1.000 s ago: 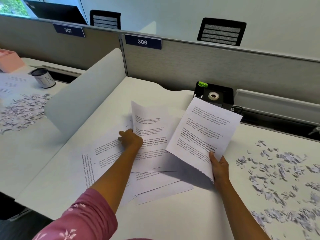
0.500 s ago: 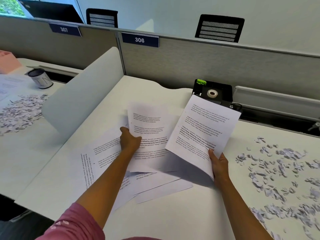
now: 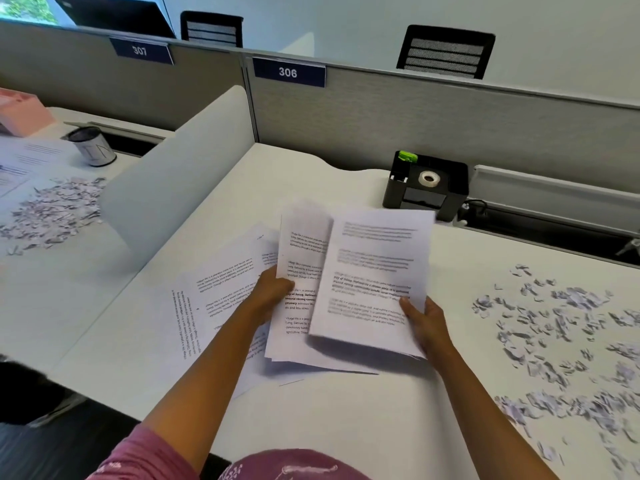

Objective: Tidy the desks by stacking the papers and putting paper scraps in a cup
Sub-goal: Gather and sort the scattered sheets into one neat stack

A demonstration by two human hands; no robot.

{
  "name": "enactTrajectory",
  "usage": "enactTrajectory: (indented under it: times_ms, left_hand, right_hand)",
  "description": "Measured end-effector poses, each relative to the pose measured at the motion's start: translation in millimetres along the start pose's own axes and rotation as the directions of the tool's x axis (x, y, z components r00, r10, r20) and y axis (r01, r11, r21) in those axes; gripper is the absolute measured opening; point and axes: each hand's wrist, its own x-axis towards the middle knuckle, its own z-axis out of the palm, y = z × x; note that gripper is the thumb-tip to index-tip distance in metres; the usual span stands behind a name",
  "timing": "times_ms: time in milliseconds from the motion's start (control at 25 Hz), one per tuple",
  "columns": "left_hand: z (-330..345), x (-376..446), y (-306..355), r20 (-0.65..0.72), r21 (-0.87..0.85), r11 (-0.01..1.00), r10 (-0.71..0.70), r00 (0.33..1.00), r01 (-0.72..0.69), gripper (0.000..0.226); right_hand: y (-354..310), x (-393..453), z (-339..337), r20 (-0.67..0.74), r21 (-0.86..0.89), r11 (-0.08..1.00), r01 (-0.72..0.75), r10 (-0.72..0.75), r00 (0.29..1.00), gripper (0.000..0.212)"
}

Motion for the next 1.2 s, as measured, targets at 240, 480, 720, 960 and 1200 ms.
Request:
enactTrajectory:
  times_ms: [240,480,720,960,1200]
  left_hand:
    - [10,-1,-11,0.000,-0.143,0.989,-0.025,1.000,0.025,0.035]
    - [22,-11,-2,0.133,-0.036,0.992,0.125,0.983,-0.122,0.043]
    - [30,-28,53,0.345,0.066,0.950,0.264,0.900,-0.304,0.042]
    - [34,-38,67,0.397,0.038,0.907,0.371,0.840,-0.419,0.041]
    - [49,-33,62,0.069,0.043,0.919,0.388,0.919,-0.391,0.042]
  right_hand:
    - [-4,-11,27,0.163,-0.067,0.998,-0.006,0.017,0.986,0.024]
    - [-13,-10,30,0.234,-0.079,0.997,-0.015,0.033,0.972,0.029]
    - [-44,-9,15,0.086,0.018,0.994,0.108,-0.110,0.990,0.090]
    - [-87,-14,13,0.094,0.179,0.947,0.266,-0.286,0.954,0.048]
    - [-108,-13,37,-0.028,0.145,0.933,0.331,-0.330,0.943,0.031]
